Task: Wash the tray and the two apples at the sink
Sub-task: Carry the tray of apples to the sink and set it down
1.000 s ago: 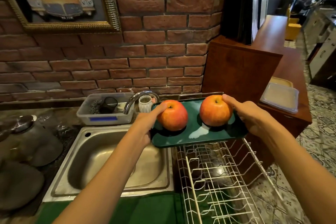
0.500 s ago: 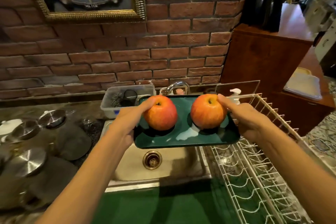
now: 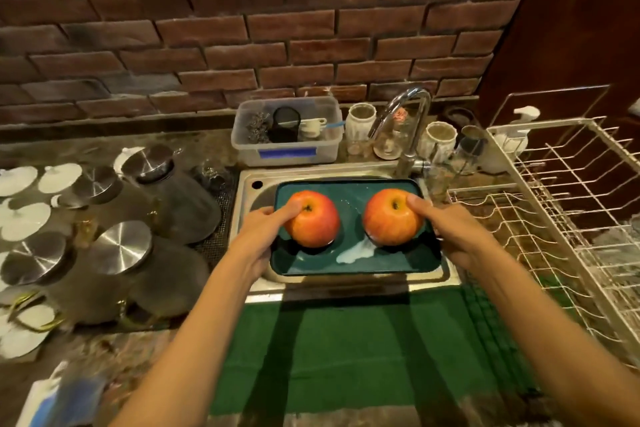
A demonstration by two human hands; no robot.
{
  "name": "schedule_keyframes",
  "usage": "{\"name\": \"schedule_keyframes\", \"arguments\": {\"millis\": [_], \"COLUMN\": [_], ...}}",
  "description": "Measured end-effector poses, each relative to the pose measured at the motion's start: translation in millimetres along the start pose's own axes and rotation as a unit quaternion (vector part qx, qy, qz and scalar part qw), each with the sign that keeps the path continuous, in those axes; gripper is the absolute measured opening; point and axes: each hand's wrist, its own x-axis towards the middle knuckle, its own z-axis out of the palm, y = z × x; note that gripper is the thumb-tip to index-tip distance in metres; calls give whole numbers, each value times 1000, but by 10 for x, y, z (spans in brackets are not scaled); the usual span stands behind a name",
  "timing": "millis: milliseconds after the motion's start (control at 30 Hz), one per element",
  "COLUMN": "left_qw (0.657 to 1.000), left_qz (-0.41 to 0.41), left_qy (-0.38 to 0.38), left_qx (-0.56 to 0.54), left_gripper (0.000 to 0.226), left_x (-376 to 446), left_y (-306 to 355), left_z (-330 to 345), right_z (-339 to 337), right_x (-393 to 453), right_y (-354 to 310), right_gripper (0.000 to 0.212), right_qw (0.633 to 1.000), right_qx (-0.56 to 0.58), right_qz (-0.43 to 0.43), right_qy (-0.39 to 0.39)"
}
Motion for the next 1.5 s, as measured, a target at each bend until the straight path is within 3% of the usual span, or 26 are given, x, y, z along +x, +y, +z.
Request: {"name": "schedule_keyframes", "arguments": {"millis": [67, 167, 333, 533, 667, 833, 1000, 1133, 1500], "left_qw": [1000, 1000, 998, 996, 993, 988, 985, 988, 990], "left_qz": [-7, -23, -42, -75, -118, -152, -164, -151, -142], "left_qy": [7, 17, 26, 21, 14, 10, 32, 26, 3], "left_qx": [-1, 9, 24, 34, 27, 31, 36, 31, 15], "left_gripper": [98, 98, 67, 76, 56, 48, 31, 31, 44], "left_x": [177, 435, 913, 1408, 1744, 2096, 2297, 2370, 2434], "left_y": [-154, -341, -611, -853, -1102, -1360, -1588, -1691, -1756], "left_z": [-39, -41, -21, 38, 5, -28, -36, -40, -63], "right_z": [108, 213, 315, 400, 478, 555, 606, 629, 636], "right_x": [185, 509, 1062, 1574, 1896, 2198, 2427, 2511, 2572], "right_y": [141, 331, 536, 779, 985, 1130, 1278, 1349, 1429], "right_gripper": [86, 104, 91, 97, 92, 123, 109, 103, 139], "right_qw": [1000, 1000, 999, 995, 991, 988, 987, 986, 986], "right_qx": [4, 7, -33, -49, -48, -48, -37, -15, -13], "right_qz": [7, 24, 27, 67, 103, 122, 136, 143, 139], "right_qy": [0, -12, -14, -55, -69, -85, -77, -82, -91]}}
